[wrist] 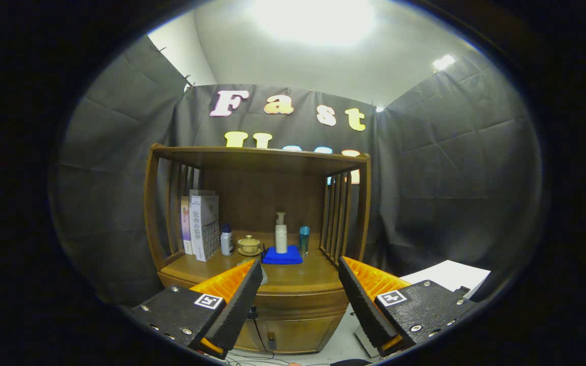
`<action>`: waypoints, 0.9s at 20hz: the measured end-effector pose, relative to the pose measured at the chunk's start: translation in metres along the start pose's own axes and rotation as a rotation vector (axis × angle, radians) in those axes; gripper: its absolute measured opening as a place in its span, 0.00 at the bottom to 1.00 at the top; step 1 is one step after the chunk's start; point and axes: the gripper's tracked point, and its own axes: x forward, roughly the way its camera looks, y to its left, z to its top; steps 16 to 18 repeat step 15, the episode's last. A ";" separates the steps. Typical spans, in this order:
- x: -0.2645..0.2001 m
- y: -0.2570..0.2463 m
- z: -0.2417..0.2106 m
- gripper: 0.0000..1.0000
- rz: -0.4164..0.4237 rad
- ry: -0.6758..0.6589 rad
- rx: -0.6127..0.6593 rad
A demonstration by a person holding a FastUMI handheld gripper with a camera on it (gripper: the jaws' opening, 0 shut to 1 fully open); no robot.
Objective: Pull open the drawer, take out the items inside it, and place them on the countertop above the cabinet.
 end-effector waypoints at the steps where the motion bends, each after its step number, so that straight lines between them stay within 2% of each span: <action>1: -0.002 0.005 -0.003 0.94 0.019 -0.002 -0.028; 3: -0.003 0.009 -0.008 0.94 0.021 -0.004 -0.075; 8: -0.022 0.054 -0.008 0.95 0.128 0.004 0.031; 10: -0.025 0.061 -0.006 0.95 0.151 -0.001 0.037; 18: -0.022 0.059 -0.012 0.95 0.139 0.014 0.008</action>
